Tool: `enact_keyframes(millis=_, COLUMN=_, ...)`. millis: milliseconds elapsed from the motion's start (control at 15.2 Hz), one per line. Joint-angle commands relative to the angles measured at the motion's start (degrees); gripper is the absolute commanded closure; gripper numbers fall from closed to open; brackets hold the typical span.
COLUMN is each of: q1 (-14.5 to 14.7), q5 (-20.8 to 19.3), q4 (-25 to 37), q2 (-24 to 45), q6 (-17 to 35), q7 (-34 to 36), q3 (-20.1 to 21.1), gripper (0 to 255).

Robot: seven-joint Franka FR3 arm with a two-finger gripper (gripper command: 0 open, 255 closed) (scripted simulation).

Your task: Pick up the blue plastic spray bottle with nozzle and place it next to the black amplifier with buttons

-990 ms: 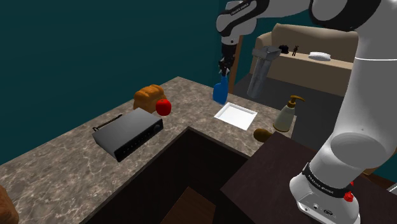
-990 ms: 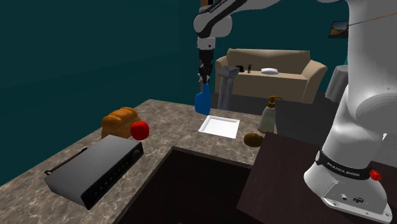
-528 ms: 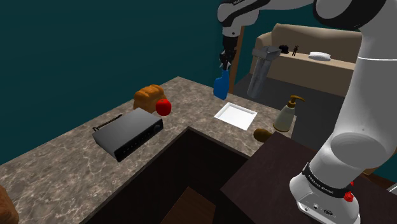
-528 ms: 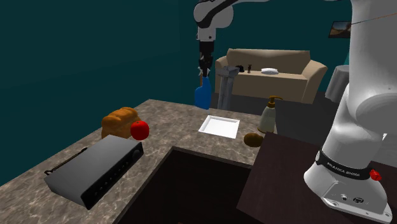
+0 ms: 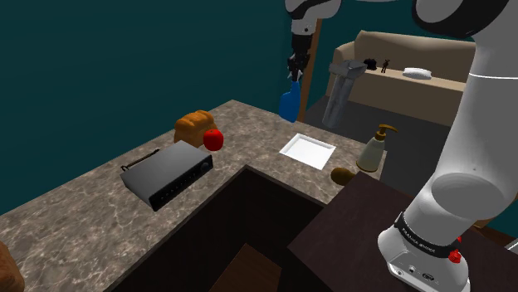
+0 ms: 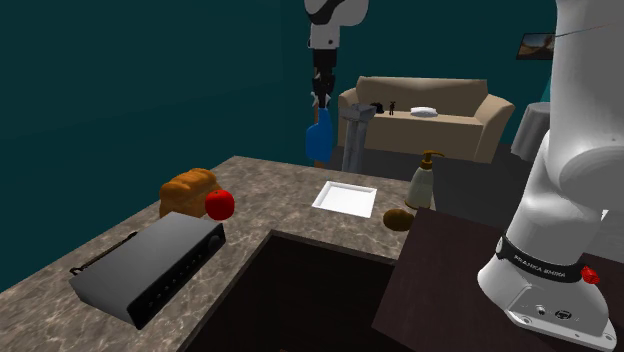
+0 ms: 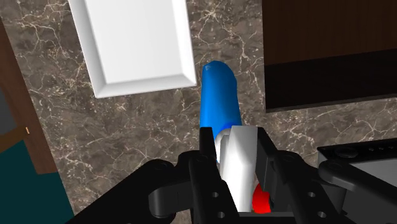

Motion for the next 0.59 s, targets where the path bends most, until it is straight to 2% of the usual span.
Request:
enact_keyframes(millis=0, q1=-0.07, q5=-0.05, q4=1.27, q2=-0.16, q6=-1.43, q7=-0.04, q3=-0.05, gripper=255)
enact_keyframes(millis=528, q1=-0.31, q5=-0.03, q4=7.77, q2=0.08, q6=-7.69, q7=0.02, q3=-0.16, gripper=255)
